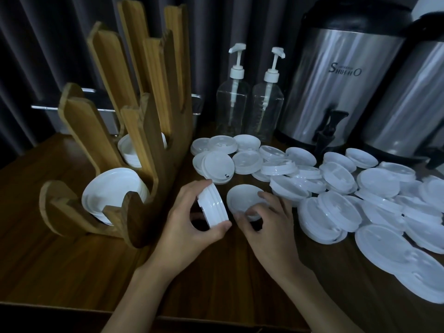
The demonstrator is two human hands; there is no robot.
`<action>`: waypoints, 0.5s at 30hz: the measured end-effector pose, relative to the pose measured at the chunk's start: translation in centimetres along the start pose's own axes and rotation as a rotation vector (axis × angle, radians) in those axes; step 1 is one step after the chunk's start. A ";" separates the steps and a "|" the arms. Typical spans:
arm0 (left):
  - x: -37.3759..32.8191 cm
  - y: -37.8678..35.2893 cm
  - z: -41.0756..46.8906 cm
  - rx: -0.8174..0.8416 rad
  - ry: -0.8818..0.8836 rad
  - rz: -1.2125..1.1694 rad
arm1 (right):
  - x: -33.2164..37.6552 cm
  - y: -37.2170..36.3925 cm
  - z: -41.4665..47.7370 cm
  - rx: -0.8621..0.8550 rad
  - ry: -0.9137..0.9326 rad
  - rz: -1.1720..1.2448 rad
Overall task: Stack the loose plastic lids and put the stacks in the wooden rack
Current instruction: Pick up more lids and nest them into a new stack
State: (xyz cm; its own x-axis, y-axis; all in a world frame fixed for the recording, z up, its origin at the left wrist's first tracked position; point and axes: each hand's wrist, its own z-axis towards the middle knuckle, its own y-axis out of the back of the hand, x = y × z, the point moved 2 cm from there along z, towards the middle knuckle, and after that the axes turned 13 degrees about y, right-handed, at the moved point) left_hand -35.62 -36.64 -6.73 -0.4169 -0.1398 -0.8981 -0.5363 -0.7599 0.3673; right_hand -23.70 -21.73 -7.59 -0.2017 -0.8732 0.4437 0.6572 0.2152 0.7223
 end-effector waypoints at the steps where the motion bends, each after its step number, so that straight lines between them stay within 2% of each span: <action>1: 0.0 0.1 -0.1 -0.004 0.005 -0.003 | 0.0 0.0 0.0 -0.008 -0.005 0.018; 10: 0.4 0.7 0.1 0.011 0.052 -0.038 | -0.4 0.4 0.1 0.095 -0.024 0.035; 15: 0.4 0.7 0.2 0.033 0.055 -0.039 | -0.3 1.1 0.5 0.023 -0.009 0.027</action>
State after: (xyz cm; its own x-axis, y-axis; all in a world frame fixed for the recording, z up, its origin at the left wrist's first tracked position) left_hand -36.25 -37.09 -6.81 -0.3547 -0.1459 -0.9235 -0.5759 -0.7440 0.3387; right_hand -23.29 -21.04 -6.67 -0.1910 -0.8628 0.4681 0.6454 0.2490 0.7221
